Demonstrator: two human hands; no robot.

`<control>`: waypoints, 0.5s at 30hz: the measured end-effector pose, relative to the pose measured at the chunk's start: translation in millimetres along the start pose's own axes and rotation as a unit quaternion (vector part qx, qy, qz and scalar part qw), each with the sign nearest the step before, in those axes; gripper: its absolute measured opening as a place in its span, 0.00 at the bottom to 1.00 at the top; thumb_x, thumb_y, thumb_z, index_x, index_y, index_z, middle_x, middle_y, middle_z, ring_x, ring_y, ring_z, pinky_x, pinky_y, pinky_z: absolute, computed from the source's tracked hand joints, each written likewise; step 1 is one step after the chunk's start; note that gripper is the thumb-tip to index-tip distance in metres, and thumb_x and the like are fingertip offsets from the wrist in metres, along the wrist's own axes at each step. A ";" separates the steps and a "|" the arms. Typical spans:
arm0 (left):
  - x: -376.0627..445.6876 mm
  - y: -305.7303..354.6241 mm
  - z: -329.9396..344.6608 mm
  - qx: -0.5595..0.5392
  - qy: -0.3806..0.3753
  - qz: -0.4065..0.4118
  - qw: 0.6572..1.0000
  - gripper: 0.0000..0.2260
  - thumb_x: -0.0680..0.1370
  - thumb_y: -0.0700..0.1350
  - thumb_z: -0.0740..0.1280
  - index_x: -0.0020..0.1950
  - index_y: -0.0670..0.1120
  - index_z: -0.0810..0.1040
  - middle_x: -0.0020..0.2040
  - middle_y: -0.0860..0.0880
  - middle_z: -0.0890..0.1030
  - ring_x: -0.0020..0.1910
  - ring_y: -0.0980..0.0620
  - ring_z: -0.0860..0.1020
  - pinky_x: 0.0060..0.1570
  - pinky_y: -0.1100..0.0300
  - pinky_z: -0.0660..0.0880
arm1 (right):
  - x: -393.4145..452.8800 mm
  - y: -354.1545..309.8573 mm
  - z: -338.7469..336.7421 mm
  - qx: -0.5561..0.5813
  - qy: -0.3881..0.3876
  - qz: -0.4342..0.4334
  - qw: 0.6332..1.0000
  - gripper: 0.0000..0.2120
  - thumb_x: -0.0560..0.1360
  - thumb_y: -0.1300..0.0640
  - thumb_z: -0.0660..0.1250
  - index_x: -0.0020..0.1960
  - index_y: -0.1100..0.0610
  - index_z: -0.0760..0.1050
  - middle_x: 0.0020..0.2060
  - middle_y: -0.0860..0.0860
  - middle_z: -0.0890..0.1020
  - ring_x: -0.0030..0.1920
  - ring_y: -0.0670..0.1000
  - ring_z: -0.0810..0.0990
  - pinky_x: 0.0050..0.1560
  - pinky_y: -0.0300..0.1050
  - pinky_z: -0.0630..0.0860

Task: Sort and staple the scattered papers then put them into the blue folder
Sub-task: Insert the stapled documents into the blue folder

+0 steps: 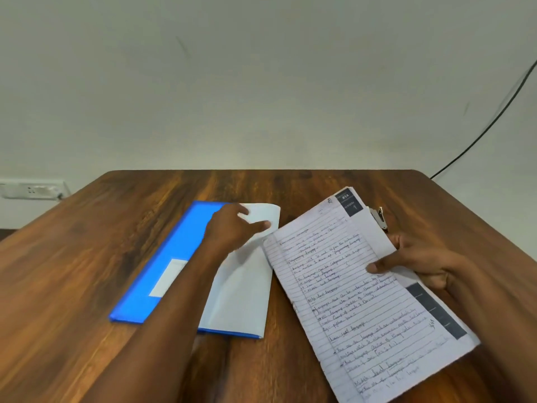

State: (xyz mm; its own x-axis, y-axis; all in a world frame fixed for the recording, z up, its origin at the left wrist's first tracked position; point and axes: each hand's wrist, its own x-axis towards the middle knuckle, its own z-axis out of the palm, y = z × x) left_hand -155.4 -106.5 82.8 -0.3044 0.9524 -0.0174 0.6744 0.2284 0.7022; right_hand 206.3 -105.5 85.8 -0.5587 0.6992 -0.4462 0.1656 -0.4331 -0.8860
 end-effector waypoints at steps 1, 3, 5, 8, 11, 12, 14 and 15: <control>-5.2 -8.8 0.3 0.077 0.038 -0.039 0.996 0.37 0.70 0.69 0.75 0.73 0.50 0.73 0.71 0.46 0.78 0.68 0.43 0.76 0.69 0.43 0.74 | 0.6 2.8 -3.4 0.008 0.007 0.007 1.000 0.22 0.77 0.77 0.62 0.70 0.68 0.71 0.66 0.70 0.78 0.62 0.73 0.80 0.53 0.70 0.82; -19.3 -19.5 2.6 0.196 0.054 -0.095 0.974 0.44 0.70 0.73 0.72 0.78 0.49 0.66 0.76 0.44 0.72 0.76 0.38 0.68 0.73 0.39 0.64 | 1.8 7.4 -9.5 0.026 0.025 0.019 0.999 0.22 0.77 0.77 0.61 0.70 0.67 0.71 0.65 0.70 0.79 0.61 0.74 0.80 0.52 0.72 0.81; -31.1 -23.7 5.5 0.228 0.042 -0.114 0.966 0.48 0.69 0.75 0.71 0.79 0.48 0.63 0.77 0.42 0.70 0.78 0.37 0.64 0.74 0.37 0.60 | 2.7 11.3 -12.7 0.038 0.039 0.028 0.998 0.22 0.78 0.76 0.61 0.71 0.66 0.71 0.65 0.71 0.78 0.60 0.75 0.80 0.51 0.72 0.82; -37.8 -26.1 10.8 0.241 0.025 -0.116 0.963 0.49 0.68 0.74 0.72 0.79 0.47 0.62 0.79 0.42 0.68 0.80 0.35 0.61 0.77 0.34 0.56 | 1.7 14.7 -13.9 0.051 0.047 0.029 0.997 0.23 0.77 0.76 0.62 0.71 0.67 0.71 0.65 0.72 0.78 0.58 0.74 0.82 0.49 0.70 0.83; -40.3 -23.6 9.5 0.219 0.004 -0.118 0.969 0.43 0.70 0.71 0.74 0.75 0.48 0.66 0.76 0.43 0.71 0.79 0.37 0.64 0.77 0.35 0.55 | 2.1 16.1 -13.7 0.047 0.059 0.022 0.997 0.24 0.76 0.76 0.63 0.71 0.68 0.72 0.64 0.72 0.79 0.56 0.73 0.83 0.46 0.69 0.84; -40.4 -22.6 8.9 0.210 0.002 -0.116 0.971 0.40 0.70 0.69 0.75 0.74 0.48 0.68 0.75 0.44 0.72 0.78 0.38 0.65 0.77 0.36 0.56 | 2.6 16.5 -14.3 0.049 0.060 0.021 0.997 0.24 0.75 0.76 0.64 0.71 0.68 0.72 0.64 0.72 0.79 0.56 0.74 0.83 0.46 0.69 0.83; -39.8 -21.6 9.5 0.200 0.005 -0.118 0.973 0.39 0.70 0.68 0.77 0.73 0.49 0.69 0.77 0.43 0.70 0.78 0.38 0.64 0.77 0.36 0.57 | 2.7 17.5 -16.2 0.050 0.067 0.013 0.996 0.31 0.70 0.75 0.74 0.71 0.68 0.72 0.64 0.72 0.78 0.57 0.74 0.82 0.47 0.70 0.83; -39.3 -22.2 10.0 0.197 0.009 -0.127 0.972 0.42 0.69 0.68 0.77 0.74 0.49 0.68 0.80 0.42 0.65 0.80 0.37 0.61 0.77 0.35 0.57 | 2.6 18.5 -17.1 0.051 0.070 0.008 0.996 0.38 0.64 0.74 0.81 0.71 0.67 0.72 0.65 0.72 0.78 0.58 0.75 0.82 0.48 0.71 0.83</control>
State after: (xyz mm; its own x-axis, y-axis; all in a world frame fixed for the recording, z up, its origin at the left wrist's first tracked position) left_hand -151.7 -147.0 60.7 -0.5037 0.8524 -0.1406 0.7798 0.5187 0.3505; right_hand 221.8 -101.9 66.1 -0.4371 0.7610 -0.4794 0.0857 -0.4954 -0.8644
